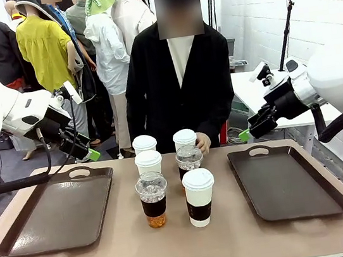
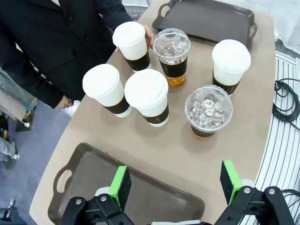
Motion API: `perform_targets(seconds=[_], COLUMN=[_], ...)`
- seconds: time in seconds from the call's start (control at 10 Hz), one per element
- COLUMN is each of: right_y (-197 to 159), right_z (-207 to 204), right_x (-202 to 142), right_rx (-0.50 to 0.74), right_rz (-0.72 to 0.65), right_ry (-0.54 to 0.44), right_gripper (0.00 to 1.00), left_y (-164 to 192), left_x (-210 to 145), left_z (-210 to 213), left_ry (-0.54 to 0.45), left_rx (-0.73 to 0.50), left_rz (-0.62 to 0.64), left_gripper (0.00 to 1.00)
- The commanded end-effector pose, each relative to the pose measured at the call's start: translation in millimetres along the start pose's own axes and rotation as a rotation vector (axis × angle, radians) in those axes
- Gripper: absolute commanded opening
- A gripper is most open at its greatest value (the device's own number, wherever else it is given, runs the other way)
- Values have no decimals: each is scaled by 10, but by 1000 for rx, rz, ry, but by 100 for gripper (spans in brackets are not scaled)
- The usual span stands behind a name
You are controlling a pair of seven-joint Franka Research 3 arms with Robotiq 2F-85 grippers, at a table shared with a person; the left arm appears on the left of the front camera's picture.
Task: Distribute the coffee onto the tray.
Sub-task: Pick up one iced Americano and place it on the right Handle tray.
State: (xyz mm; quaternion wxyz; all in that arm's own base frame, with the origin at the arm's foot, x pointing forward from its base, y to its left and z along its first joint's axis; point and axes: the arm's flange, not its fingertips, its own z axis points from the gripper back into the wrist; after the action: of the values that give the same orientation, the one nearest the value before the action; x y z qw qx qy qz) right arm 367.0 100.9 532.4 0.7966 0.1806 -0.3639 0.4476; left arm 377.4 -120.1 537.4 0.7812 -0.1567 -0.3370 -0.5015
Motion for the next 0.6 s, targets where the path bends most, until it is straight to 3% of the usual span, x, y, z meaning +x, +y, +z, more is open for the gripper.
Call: perform_targets(seconds=[0.0, 0.5], right_y=[-3, -4], right_z=[-3, 3], right_x=[-13, -2], right_rx=[18, -2], right_rz=[-2, -1], right_ry=[-14, 0], right_gripper=[100, 100], left_y=[14, 14], left_x=[-16, -16], left_z=[7, 7], left_ry=[8, 8], left_rx=[-6, -6], left_rz=[-7, -7], left_gripper=[100, 100])
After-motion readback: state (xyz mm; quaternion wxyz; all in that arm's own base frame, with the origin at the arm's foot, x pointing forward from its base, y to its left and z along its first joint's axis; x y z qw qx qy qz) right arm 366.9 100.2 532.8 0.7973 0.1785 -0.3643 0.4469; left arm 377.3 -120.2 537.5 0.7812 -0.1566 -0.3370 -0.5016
